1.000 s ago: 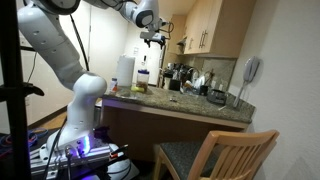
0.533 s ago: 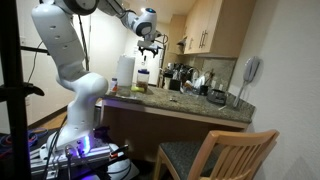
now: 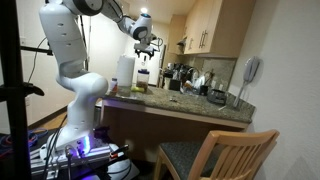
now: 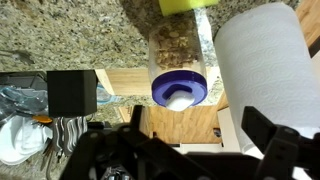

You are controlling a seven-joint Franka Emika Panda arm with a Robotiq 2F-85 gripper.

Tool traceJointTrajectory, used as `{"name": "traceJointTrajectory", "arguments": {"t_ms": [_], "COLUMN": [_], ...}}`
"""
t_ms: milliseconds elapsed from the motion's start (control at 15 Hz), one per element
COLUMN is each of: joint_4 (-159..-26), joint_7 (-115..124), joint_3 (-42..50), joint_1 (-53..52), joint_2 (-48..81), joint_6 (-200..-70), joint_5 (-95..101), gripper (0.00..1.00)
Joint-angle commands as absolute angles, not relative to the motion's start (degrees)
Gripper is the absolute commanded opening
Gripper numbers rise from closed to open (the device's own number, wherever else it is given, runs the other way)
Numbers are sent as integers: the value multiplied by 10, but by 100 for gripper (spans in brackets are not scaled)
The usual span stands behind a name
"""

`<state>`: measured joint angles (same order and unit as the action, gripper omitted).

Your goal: Move the white object from the top of the clear container and put it on the countertop

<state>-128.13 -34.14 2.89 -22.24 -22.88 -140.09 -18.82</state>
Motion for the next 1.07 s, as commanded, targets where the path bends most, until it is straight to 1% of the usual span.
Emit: {"name": "traceJointTrajectory", "arguments": {"t_ms": [0, 133, 400, 467, 533, 667, 867, 1000], "joint_4": [-1286, -1274, -1233, -1222, -1261, -1253, -1258, -1253], "joint_7": [-341, -333, -290, -267, -291, -284, -282, -279], "joint_3": [-1, -26, -57, -62, -53, -54, -52, -52], "joint_1": [-227, -238, -234, -226, -241, -241, -238, -240], "joint_2": [-194, -161, -41, -15, -74, -47, -54, -36], "joint_6": [-1457, -1520, -1679, -1693, -1662, -1673, -1676, -1683], "joint_5": [-207, -215, -187, -170, -190, -186, -181, -192], "gripper": [100, 100, 100, 100, 100, 100, 100, 100]}}
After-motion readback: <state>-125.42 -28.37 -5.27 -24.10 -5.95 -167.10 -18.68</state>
